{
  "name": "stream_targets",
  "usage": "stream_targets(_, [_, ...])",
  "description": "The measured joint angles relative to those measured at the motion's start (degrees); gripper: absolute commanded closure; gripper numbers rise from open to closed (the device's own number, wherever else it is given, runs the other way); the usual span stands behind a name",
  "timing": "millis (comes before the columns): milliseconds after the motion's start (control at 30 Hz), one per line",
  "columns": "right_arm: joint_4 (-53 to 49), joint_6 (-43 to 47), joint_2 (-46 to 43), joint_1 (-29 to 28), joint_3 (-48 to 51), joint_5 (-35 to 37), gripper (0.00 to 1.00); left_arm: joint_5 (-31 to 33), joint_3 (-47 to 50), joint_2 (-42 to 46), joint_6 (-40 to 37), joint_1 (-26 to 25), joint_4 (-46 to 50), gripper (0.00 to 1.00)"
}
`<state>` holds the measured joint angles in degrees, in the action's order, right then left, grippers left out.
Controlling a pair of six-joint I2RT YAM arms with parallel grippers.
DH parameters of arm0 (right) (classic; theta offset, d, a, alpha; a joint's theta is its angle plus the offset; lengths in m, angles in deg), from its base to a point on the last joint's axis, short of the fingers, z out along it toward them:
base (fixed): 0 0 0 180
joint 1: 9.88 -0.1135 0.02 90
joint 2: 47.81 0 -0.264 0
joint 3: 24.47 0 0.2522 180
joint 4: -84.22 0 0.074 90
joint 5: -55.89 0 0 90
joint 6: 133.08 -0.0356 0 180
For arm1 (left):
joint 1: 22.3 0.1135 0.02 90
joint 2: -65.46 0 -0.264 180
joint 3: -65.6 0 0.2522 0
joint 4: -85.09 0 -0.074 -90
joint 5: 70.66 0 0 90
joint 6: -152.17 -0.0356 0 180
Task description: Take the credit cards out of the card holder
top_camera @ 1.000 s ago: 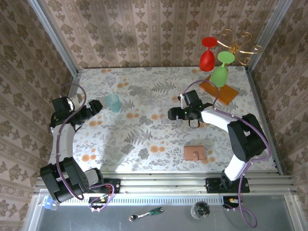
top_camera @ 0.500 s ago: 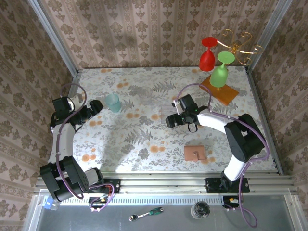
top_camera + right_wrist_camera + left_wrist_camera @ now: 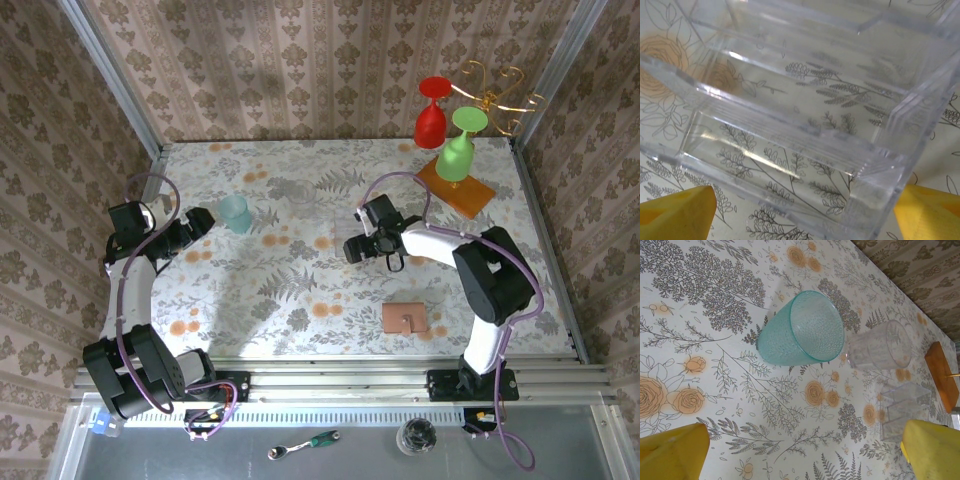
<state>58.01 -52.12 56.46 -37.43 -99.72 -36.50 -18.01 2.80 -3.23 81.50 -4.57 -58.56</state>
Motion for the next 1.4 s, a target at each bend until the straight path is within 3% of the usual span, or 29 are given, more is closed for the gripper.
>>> stream_targets(500, [0.0,-0.9,4.8,0.0,-6.2,0.5,0.11,0.0,0.0,-0.7,0.0,0.0,0.0,0.00])
stream_targets(1100, [-5.1,8.9,9.2,1.2,-14.3,0.0,0.15,-0.3,0.0,-2.5,0.0,0.9,0.1,0.00])
stream_targets(1400, [-6.7,9.3,11.2,3.0,-17.5,-1.1,0.19,-0.4,0.0,-3.1,0.0,1.5,0.2,0.00])
